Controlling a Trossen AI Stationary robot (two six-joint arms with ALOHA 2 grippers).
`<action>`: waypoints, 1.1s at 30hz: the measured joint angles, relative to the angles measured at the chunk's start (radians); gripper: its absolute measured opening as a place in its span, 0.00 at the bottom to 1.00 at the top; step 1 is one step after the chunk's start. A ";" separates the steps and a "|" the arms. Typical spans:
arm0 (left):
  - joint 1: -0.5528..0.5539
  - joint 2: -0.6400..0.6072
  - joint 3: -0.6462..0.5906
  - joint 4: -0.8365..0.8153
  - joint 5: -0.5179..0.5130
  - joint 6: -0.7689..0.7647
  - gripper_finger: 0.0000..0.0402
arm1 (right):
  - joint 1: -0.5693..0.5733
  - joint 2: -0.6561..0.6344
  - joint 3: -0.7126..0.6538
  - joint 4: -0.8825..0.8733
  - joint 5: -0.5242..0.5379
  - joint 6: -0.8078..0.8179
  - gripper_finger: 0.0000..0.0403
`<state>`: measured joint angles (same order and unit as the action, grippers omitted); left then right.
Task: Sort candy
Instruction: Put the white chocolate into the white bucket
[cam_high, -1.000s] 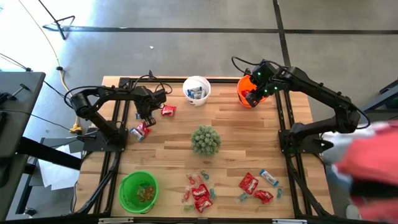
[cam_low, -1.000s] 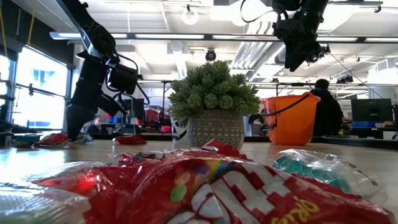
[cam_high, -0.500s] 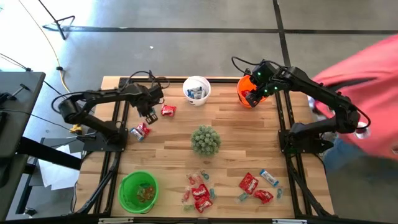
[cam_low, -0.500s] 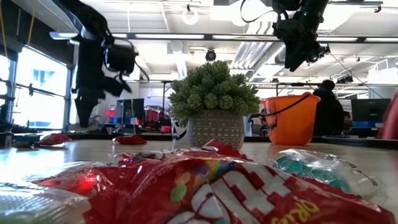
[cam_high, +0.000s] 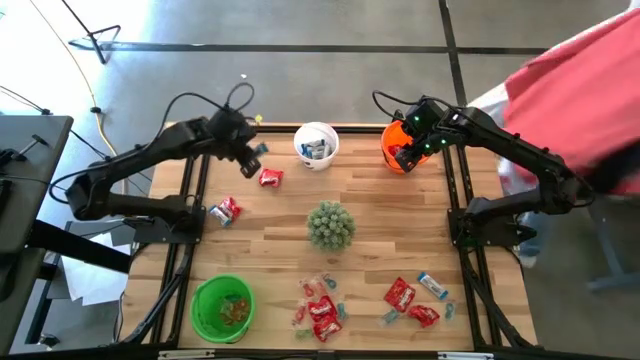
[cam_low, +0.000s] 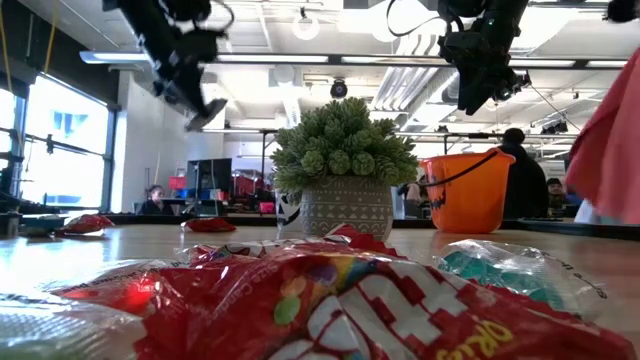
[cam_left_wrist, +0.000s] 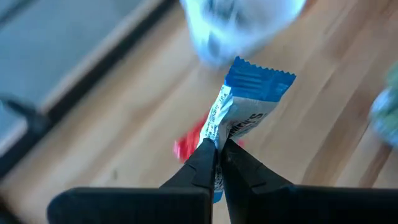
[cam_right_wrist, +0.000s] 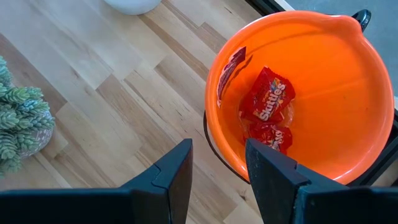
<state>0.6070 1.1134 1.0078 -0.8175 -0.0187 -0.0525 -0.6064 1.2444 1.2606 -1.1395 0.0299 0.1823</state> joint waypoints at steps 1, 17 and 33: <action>-0.004 -0.005 0.012 0.025 0.003 0.000 0.02 | 0.000 0.000 0.000 0.000 0.000 0.000 0.36; -0.045 0.216 0.118 0.485 0.087 0.010 0.02 | 0.000 0.000 0.000 0.000 0.000 0.000 0.36; -0.046 0.452 0.319 0.533 0.103 0.030 0.06 | 0.000 0.000 0.000 0.000 0.000 0.000 0.36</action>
<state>0.5606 1.5656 1.3265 -0.2845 0.0841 -0.0227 -0.6064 1.2442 1.2603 -1.1396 0.0300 0.1825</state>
